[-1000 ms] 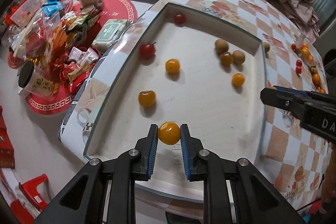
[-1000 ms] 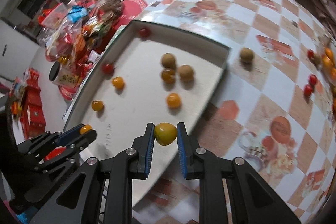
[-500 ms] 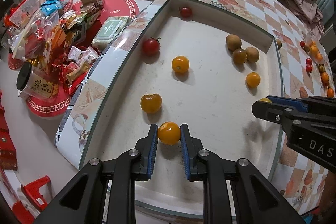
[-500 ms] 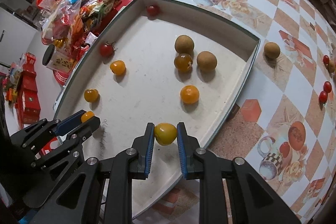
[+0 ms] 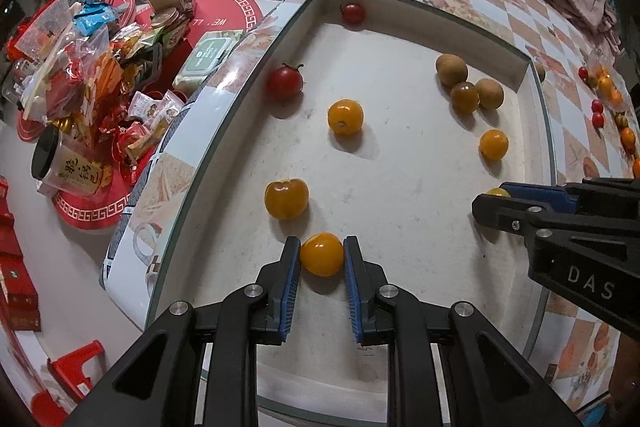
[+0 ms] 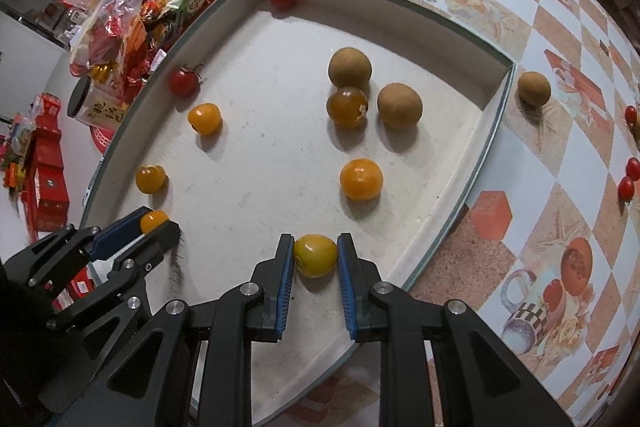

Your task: Organize fruits

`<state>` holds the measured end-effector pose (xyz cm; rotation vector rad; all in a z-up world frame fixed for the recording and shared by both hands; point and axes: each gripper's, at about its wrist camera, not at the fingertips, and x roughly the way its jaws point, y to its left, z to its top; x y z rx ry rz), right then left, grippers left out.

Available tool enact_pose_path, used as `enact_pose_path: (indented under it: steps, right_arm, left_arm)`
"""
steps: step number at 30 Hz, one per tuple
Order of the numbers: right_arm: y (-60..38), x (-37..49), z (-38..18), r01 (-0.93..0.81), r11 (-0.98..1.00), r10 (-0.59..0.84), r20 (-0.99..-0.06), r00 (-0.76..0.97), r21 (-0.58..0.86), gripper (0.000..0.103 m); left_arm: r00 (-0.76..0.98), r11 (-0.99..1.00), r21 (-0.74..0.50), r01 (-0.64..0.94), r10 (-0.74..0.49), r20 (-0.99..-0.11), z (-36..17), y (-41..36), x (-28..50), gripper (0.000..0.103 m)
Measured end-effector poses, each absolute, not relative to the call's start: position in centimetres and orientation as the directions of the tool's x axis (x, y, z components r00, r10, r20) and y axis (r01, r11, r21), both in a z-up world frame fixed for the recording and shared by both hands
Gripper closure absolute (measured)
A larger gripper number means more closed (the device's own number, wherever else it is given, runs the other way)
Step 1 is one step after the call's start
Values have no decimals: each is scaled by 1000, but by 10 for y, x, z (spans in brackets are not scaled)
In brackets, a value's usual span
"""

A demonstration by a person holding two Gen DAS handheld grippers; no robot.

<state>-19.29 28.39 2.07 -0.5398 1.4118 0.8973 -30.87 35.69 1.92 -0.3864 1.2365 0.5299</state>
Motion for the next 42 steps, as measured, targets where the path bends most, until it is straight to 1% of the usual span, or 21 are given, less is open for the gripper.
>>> enact_pose_path:
  steps: [6,11,15,16,17,18,19,20,21,24,26,28,30,33,35,36,41,42]
  right_arm:
    - [286,-196,21,-806,566,204,-977,-66,173,77]
    - [286,-195,22,-800,566,220,-972,-85,199,70]
    - [286,-197,22,-800,565,226,-970,-88,204,62]
    - [286,-198,22,-799,566,226,-970,-88,204,61]
    - [286,-198,23,-799,566,227,-970,-87,204,60]
    - [286,-198,23,-798,567,228,-970,-87,205,59]
    - [285,-198,25,-797,568,232,-969,-88,208,58]
    - [284,-198,26,-797,568,234,-968,-86,208,57]
    - [284,-198,28,-797,568,237,-968,-83,207,55]
    - [284,-198,34,-795,570,244,-966,-80,210,54]
    - [285,-198,40,-792,571,253,-964,-79,215,49]
    - [286,-199,49,-792,569,267,-961,-77,221,32]
    - [286,-200,60,-792,570,280,-958,-64,219,22]
    - [283,-201,69,-790,579,261,-964,-57,204,20]
    - [278,-201,73,-785,588,247,-967,-53,193,14]
    - [276,-201,76,-784,590,246,-968,-50,191,12]
    - [261,-202,90,-771,612,227,-973,-41,175,12]
    - [258,-202,94,-767,618,226,-973,-40,175,12]
  left_arm:
    - [229,830,22,-558,179,-957,20,355,-308,79]
    - [219,830,27,-557,179,-959,22,354,-306,79]
    - [226,842,34,-538,183,-957,24,350,-307,79]
    - [228,844,33,-535,182,-956,25,349,-308,77]
    - [230,845,30,-535,179,-957,25,349,-308,53]
    - [234,842,30,-538,184,-955,26,349,-310,37]
    - [248,837,37,-546,204,-947,29,348,-312,23]
    - [266,833,44,-551,226,-937,33,347,-314,23]
    - [269,837,41,-546,222,-937,34,347,-315,23]
    - [256,837,33,-547,205,-945,32,349,-315,23]
    - [247,840,43,-541,207,-947,33,349,-314,23]
    - [244,843,36,-537,196,-950,37,349,-313,23]
    - [238,844,39,-535,195,-952,41,347,-314,23]
    - [223,846,45,-531,191,-956,47,345,-314,23]
    - [203,845,40,-533,173,-964,50,345,-315,20]
    - [199,844,33,-535,164,-966,51,344,-316,20]
    - [208,846,18,-533,152,-966,66,339,-319,19]
    - [208,848,14,-529,146,-967,69,338,-319,17]
